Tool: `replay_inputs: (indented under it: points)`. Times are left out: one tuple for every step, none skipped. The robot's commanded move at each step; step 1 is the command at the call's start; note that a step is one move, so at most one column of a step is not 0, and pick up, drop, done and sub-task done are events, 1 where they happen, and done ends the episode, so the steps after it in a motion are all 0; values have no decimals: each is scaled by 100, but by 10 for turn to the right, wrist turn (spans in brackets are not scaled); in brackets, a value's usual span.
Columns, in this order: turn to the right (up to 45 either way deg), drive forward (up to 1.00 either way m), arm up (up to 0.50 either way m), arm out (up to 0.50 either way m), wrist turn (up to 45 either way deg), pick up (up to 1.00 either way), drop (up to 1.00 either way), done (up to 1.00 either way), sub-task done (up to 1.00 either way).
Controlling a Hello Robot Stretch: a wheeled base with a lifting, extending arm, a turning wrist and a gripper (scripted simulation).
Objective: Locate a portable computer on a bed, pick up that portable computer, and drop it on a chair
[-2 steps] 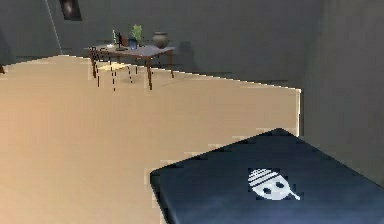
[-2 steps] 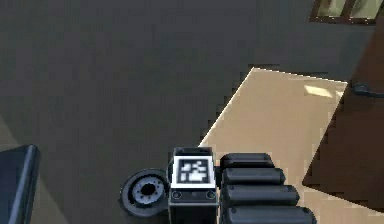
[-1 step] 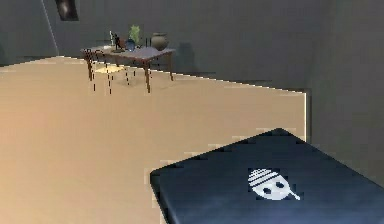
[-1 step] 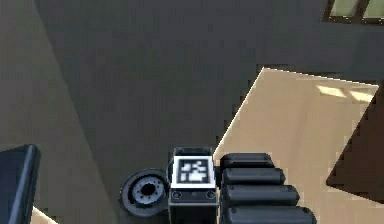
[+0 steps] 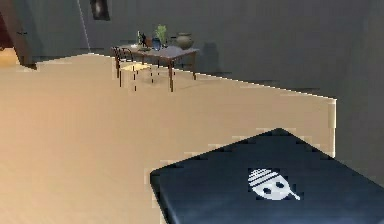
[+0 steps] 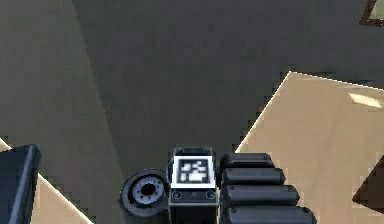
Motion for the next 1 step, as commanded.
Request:
replay_inputs:
  points:
    - [0,5,0,0,0,0,0,0,0]
